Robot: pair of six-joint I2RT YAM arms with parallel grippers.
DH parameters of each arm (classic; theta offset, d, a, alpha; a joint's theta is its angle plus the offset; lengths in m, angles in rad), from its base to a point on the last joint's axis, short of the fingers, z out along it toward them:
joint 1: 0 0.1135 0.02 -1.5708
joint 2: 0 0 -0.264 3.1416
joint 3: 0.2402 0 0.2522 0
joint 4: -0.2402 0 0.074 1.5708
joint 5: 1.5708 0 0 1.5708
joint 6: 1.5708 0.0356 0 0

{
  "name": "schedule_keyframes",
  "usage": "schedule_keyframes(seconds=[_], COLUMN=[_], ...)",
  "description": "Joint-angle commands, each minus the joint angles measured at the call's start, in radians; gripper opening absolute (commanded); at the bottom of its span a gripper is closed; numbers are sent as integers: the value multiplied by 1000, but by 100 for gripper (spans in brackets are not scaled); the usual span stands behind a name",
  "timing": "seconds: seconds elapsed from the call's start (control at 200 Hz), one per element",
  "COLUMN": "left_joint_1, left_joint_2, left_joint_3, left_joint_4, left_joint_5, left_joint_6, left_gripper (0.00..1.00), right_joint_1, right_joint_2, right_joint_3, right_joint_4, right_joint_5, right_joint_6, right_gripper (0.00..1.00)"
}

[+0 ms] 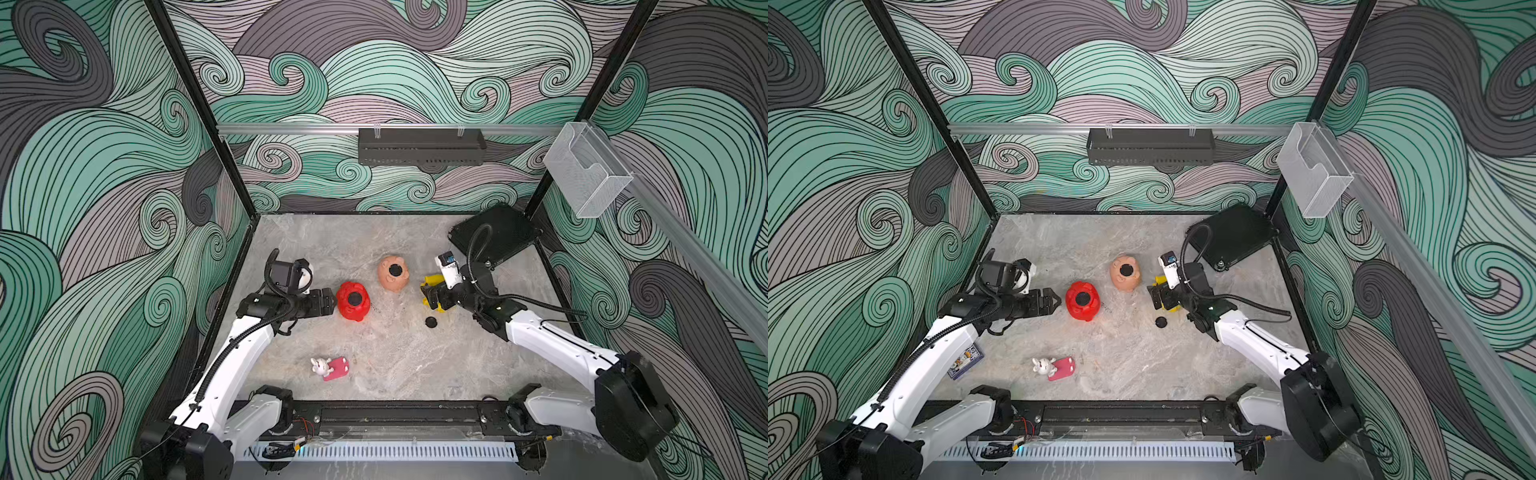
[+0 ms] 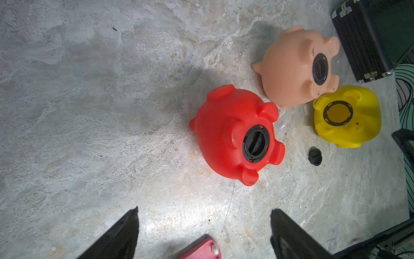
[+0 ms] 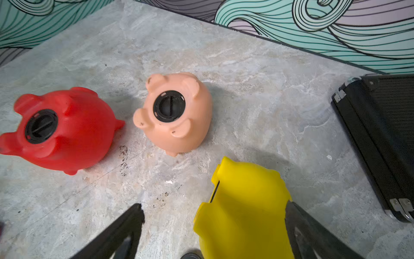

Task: Close piggy banks
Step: Turn over the piggy bank at the center of the board.

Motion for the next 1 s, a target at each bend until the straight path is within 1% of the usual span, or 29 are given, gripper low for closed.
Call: schedule_keyframes(seconds=[0.0,0.36,0.61,0.996], left_joint_1=[1,1,1,1], left_joint_2=[-17,-14,-7,2], left_joint_3=[31,27,26,24], left_joint_4=[-18,-13,-10,0], left_joint_5=[-12,-3,5,5], left_joint_6=[-7,-7,-7,-7], left_gripper=[91,91,91,91], right_joint_1=[21,46,49,48], right_joint_2=[44,165,245,292], right_joint_3=[-15,-52,-58,-36], right_joint_4=[104,228,268,249], right_joint_5=[65,148,183,213], right_joint_6=[-19,-16,-6,8], right_gripper=[100,100,99,91])
